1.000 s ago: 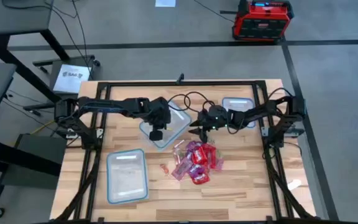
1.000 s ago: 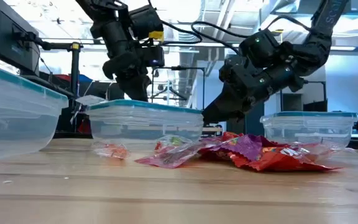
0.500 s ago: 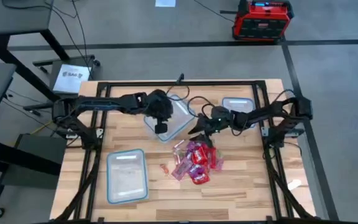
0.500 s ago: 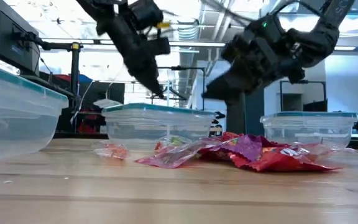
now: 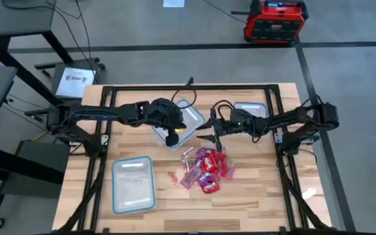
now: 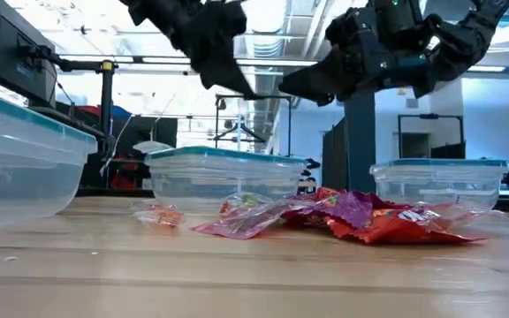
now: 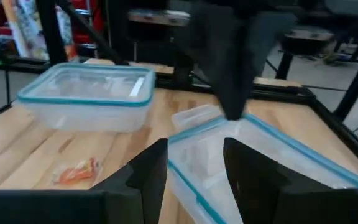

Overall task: Sort candy
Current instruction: Open the top left transparent bin

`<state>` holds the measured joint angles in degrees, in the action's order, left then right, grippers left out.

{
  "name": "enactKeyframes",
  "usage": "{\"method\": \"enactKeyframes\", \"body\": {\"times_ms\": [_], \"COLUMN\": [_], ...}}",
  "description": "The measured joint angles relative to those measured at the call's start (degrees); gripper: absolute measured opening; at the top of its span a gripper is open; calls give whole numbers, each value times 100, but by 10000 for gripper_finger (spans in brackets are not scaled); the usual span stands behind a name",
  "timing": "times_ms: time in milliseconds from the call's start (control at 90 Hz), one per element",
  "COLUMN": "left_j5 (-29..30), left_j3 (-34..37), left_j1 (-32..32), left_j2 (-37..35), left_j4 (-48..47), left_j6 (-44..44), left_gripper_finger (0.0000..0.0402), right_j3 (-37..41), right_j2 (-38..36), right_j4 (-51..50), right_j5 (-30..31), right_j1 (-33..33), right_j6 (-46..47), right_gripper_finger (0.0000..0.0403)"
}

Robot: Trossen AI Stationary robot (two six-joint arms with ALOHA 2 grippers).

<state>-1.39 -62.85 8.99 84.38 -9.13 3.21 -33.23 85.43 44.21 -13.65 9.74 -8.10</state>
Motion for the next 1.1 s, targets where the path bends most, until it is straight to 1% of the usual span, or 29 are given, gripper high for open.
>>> {"method": "enactKeyframes", "body": {"times_ms": [78, 144, 289, 422, 489, 567, 711, 811, 967, 1100], "left_j5": [11, 11, 3, -12, -32, -23, -15, -16, -13, 42], "left_j3": [0, 0, -6, -2, -2, -4, -4, -4, -4, -4], "left_j1": [-30, -30, -50, -149, -176, -183, -185, -186, -185, -185], "left_j2": [-2, -1, 118, 364, 420, 459, 463, 463, 463, 463], "left_j4": [255, 322, 424, 620, 849, 993, 1018, 1023, 1098, 1274], "left_j6": [19, -29, -109, 100, 106, 138, 209, 268, 371, 251], "left_gripper_finger": [10, 28, 86, 138, 154, 163, 165, 155, 122, 81], "right_j3": [0, 0, -2, -2, -2, -2, -2, -2, -2, -2], "right_j2": [0, 0, 0, 0, 0, 0, 0, 0, 0, 0], "right_j4": [-9, 15, 221, 258, 268, 256, 258, 258, 256, 256], "right_j5": [15, 20, 22, 22, 22, 24, 24, 20, 16, 13], "right_j1": [2, 2, -11, -37, -37, -37, -37, -37, -37, -37], "right_j6": [1, 6, 17, 87, 197, 228, 224, 221, 211, 208], "right_gripper_finger": [144, 144, 144, 144, 144, 144, 144, 144, 144, 144]}}
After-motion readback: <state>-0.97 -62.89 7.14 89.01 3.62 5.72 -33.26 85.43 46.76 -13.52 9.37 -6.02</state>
